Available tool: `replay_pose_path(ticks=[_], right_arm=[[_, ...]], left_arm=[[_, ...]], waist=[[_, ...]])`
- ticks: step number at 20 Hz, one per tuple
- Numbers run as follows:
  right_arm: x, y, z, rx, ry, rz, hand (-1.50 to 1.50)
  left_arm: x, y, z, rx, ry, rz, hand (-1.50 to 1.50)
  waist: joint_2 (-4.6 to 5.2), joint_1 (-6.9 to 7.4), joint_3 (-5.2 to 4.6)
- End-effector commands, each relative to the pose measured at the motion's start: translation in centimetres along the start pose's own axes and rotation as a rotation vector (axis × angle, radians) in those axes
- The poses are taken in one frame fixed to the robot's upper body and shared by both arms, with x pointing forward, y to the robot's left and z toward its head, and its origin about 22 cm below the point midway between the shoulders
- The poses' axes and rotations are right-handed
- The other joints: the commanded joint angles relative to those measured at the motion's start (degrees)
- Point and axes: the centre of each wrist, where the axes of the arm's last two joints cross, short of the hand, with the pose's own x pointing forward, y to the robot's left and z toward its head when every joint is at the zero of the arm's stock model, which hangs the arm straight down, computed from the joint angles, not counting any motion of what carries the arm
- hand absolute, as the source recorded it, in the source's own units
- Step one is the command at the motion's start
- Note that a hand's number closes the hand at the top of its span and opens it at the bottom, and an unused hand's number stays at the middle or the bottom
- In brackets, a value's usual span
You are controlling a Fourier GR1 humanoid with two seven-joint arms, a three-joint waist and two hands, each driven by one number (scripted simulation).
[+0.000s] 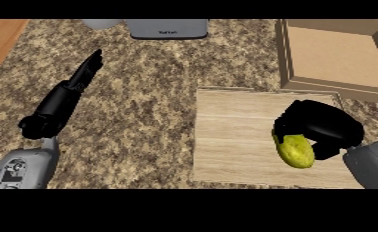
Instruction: Pick the pear from the tray and place it in the cardboard box
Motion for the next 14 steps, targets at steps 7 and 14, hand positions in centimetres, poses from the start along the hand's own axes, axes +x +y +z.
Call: replay_pose_path(ticks=[7, 14], right_arm=[[2.6, -9.4, 6.5, -0.272, 0.056, 0.077, 1.5], [-0.3, -13.7, 7.1, -0.537, 0.385, -0.095, 1.5]], left_arm=[[-0.2, 1.3, 0.8, 0.02, 0.001, -0.017, 0.0], [0.4, 0.2, -0.1, -0.006, -0.013, -0.008, 0.0]], waist=[[-0.03, -0.58, 0.0], [0.27, 0.91, -0.02]])
